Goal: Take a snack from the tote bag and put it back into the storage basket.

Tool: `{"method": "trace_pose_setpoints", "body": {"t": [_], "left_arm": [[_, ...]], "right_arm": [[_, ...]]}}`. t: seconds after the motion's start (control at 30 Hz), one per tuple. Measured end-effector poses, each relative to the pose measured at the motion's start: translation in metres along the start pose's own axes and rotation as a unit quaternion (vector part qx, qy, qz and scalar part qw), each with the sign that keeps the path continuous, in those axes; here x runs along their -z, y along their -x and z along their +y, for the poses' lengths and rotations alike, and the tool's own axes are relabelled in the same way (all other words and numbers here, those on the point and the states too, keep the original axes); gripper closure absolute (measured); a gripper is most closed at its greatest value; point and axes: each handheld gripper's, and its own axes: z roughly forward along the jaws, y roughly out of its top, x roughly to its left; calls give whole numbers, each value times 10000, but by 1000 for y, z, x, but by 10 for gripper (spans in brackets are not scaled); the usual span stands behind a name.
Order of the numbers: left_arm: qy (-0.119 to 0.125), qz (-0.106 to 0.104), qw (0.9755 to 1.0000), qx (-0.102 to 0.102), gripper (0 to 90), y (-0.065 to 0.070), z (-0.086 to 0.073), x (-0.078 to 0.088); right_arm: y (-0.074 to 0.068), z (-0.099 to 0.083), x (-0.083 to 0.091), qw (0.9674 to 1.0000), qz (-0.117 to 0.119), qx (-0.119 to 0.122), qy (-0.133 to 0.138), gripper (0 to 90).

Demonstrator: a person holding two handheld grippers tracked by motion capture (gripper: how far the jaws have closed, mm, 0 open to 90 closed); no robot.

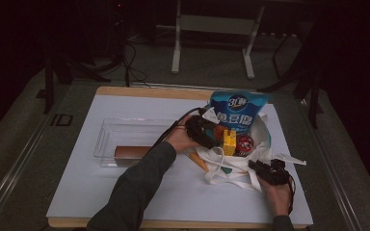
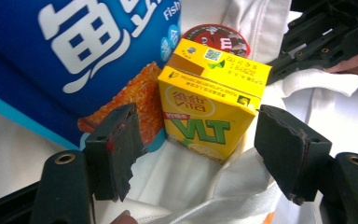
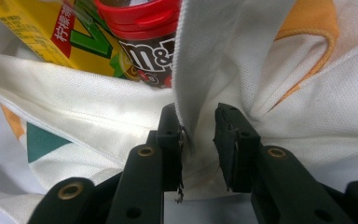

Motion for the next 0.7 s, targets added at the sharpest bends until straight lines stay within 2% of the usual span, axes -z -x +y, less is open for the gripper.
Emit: {"method": "trace_pose_setpoints", "body": {"t": [0.33,0.6,0.67,0.7], "left_arm": [[-29,-47,9999,-134,269,5,2,-10],[-192,66,9994,-290,236,9,6,-22],[-174,54,9995,-253,233,8,7,-24],[-179,-24,9997,-189,226,5,6,-27]], "right_arm": [[0,0,0,10000,-1,4,4,715],[1,0,0,10000,13,-1,5,714],[0,0,0,10000,13,-2,1,715],[1,0,0,10000,16,3,1,714]]}}
